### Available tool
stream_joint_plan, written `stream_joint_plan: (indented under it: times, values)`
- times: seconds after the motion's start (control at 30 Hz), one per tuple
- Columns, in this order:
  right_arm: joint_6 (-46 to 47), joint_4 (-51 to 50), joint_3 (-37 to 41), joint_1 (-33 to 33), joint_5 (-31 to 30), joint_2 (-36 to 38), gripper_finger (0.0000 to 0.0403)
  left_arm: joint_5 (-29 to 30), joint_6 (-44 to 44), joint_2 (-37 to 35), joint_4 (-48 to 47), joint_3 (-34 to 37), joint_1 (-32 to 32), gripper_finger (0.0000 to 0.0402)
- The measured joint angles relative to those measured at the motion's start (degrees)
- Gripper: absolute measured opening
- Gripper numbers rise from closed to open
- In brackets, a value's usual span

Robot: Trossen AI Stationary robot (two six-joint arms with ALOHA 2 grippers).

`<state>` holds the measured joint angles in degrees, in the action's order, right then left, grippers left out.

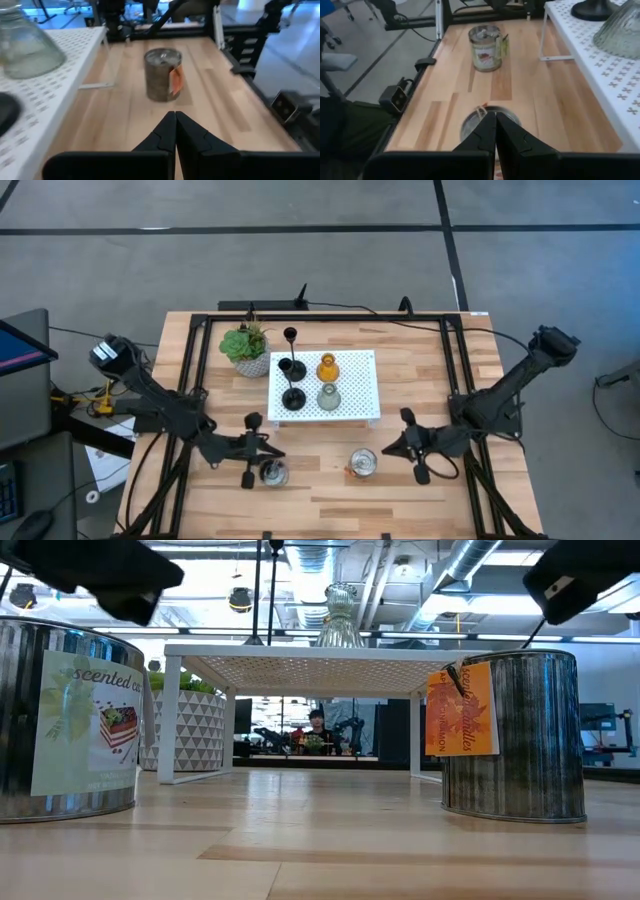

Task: Pick & Place candle stick holders
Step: Put the right orange scented candle on the shelf

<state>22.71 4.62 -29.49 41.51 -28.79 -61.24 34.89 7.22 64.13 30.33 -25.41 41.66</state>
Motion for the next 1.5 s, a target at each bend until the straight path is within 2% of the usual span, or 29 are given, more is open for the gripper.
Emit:
stream_joint_plan:
  times: [0.1,0.27,0.43,0.67,0.87,1.1,1.5]
  values:
    - [1.8,0.1,0.0,1.3,-1.4,-0.9,0.0000,-5.2,-2.9,2.7,4.3,-1.2,-2.0,0.0005]
    - [4.5,0.5,-0.1,4.5,-4.3,-3.2,0.0000,-11.5,-7.4,7.2,4.9,-6.5,-3.9,0.0005]
    - [9.2,0.6,0.0,6.9,-6.6,-7.3,0.0000,-12.8,-8.8,13.1,4.9,-10.2,-5.9,0.0005]
    - [17.4,0.8,0.0,8.3,-7.4,-13.5,0.0000,-13.3,-6.5,20.1,5.8,-12.9,-10.3,0.0005]
    - [24.6,0.8,0.0,8.4,-7.4,-19.0,0.0000,-21.5,-6.3,26.2,10.6,-16.3,-13.2,0.0005]
    - [27.2,1.5,0.0,8.4,-5.9,-22.9,0.0000,-21.6,-6.3,31.2,10.9,-18.6,-14.8,0.0005]
    - [27.1,2.6,0.0,7.8,-5.8,-24.4,0.0000,-21.7,-4.8,31.7,11.3,-18.8,-14.7,0.0005]
